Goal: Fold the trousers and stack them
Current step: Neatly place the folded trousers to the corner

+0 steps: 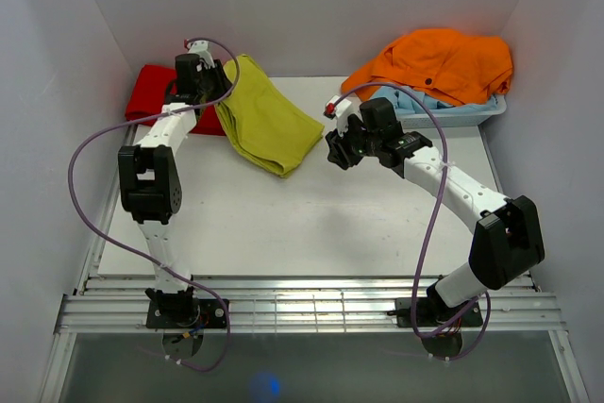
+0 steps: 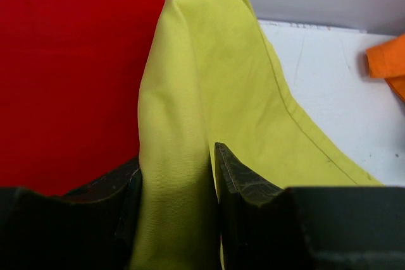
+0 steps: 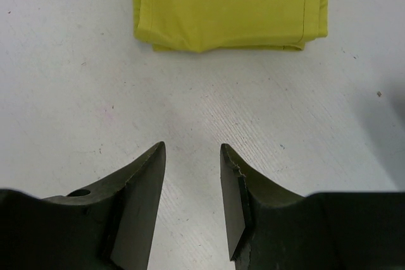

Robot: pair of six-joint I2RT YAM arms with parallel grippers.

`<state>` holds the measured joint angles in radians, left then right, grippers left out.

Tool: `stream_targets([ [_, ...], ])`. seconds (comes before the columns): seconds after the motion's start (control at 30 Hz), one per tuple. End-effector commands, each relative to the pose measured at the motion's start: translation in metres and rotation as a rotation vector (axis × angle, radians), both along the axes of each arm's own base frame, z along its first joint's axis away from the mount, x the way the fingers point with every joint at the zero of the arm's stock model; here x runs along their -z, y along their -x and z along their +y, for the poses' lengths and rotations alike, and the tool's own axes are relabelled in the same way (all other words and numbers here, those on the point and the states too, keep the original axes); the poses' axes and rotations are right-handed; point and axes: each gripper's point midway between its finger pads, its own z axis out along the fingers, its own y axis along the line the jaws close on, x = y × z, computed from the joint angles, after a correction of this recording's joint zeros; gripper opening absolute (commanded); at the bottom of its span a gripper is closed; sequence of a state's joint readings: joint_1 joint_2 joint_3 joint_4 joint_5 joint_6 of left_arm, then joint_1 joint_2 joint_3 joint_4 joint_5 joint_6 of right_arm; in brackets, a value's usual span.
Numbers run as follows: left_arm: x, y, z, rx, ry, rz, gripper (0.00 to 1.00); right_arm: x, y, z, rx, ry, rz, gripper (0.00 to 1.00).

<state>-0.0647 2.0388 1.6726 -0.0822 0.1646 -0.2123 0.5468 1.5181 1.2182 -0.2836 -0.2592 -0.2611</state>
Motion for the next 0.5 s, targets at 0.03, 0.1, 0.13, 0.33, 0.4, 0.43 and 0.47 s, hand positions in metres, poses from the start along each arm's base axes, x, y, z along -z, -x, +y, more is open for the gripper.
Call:
stream_targets([
  [0.03,-0.099,-0.022,0.027,-0.072,0.032,-0.248,0.00,-0.010,0.000,0.001,-0.015,-0.025,-0.025,0.46],
  [0.1,-0.104,-0.026,0.035,-0.086,0.039,-0.268,0.00,-0.008,0.000,0.002,-0.018,-0.025,-0.022,0.46],
  [0.13,-0.108,-0.028,0.037,-0.094,0.047,-0.279,0.00,-0.008,0.000,0.002,-0.020,-0.026,-0.021,0.46],
  [0.33,-0.113,-0.037,0.034,-0.074,0.077,-0.289,0.00,-0.007,0.000,0.004,-0.026,-0.028,-0.015,0.45],
  [0.4,-0.091,-0.031,0.023,-0.033,0.122,-0.214,0.00,-0.005,0.000,0.005,-0.032,-0.028,-0.010,0.44],
  [0.43,-0.077,-0.026,0.021,-0.024,0.131,-0.165,0.00,-0.005,0.000,0.005,-0.032,-0.027,-0.009,0.44],
  [0.47,-0.065,-0.020,0.017,-0.016,0.151,-0.123,0.00,-0.004,0.001,0.005,-0.031,-0.027,-0.006,0.44],
])
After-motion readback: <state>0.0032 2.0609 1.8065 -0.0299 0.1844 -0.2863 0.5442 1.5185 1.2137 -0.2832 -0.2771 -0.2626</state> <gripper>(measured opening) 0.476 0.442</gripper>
